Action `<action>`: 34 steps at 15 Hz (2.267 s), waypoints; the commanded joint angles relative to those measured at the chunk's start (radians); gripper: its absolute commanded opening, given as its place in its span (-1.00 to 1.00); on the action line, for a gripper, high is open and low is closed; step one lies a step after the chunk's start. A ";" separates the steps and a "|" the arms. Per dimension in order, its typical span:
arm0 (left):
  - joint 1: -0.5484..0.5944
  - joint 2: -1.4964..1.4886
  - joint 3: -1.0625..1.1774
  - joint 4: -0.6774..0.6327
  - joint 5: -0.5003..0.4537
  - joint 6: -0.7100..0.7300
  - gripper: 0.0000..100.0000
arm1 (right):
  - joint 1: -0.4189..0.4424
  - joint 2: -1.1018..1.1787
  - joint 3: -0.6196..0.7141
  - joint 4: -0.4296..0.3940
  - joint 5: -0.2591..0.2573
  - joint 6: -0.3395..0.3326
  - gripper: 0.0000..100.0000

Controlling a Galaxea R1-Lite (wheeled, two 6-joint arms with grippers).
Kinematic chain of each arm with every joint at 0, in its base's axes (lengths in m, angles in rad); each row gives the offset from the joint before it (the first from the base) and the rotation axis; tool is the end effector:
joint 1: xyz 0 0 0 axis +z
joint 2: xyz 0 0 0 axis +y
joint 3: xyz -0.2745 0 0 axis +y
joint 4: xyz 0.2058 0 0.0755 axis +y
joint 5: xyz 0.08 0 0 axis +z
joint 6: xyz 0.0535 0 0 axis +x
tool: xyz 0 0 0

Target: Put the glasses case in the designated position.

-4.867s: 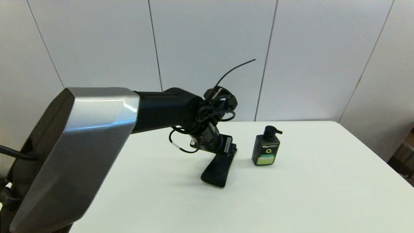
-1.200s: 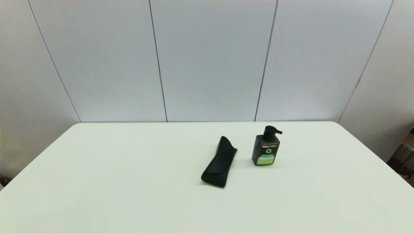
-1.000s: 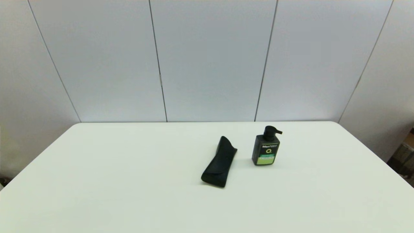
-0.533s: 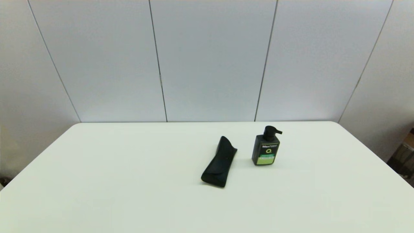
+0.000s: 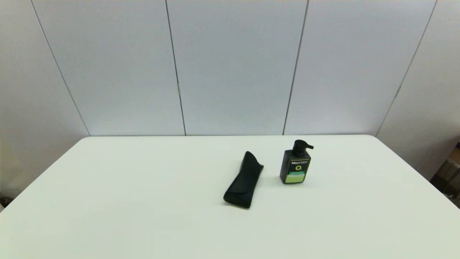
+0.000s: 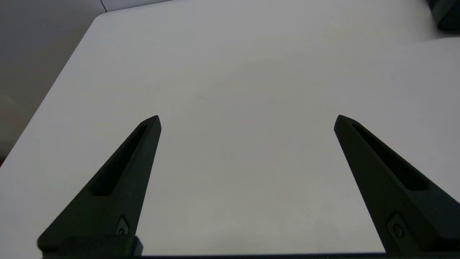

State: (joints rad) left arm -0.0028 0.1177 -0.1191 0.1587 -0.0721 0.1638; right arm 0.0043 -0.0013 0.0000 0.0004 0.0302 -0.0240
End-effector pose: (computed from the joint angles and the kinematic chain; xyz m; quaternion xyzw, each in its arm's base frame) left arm 0.0648 -0.0040 0.0871 0.0788 0.0752 -0.0436 0.9931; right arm 0.0647 0.0019 0.0755 -0.0120 -0.0007 0.0172 0.9998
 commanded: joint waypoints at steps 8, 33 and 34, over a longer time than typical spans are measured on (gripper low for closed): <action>0.000 -0.116 0.070 -0.068 0.018 -0.013 1.00 | 0.000 0.001 0.000 0.000 0.000 -0.001 1.00; 0.001 -0.116 0.119 -0.174 0.020 -0.041 1.00 | 0.000 0.001 0.000 0.000 0.000 -0.001 1.00; 0.001 -0.116 0.119 -0.174 0.022 -0.041 1.00 | 0.000 0.001 0.000 0.000 0.000 -0.001 1.00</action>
State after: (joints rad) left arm -0.0017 0.0009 0.0000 -0.0149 -0.0509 0.1221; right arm 0.0043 -0.0013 0.0000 0.0000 0.0302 -0.0238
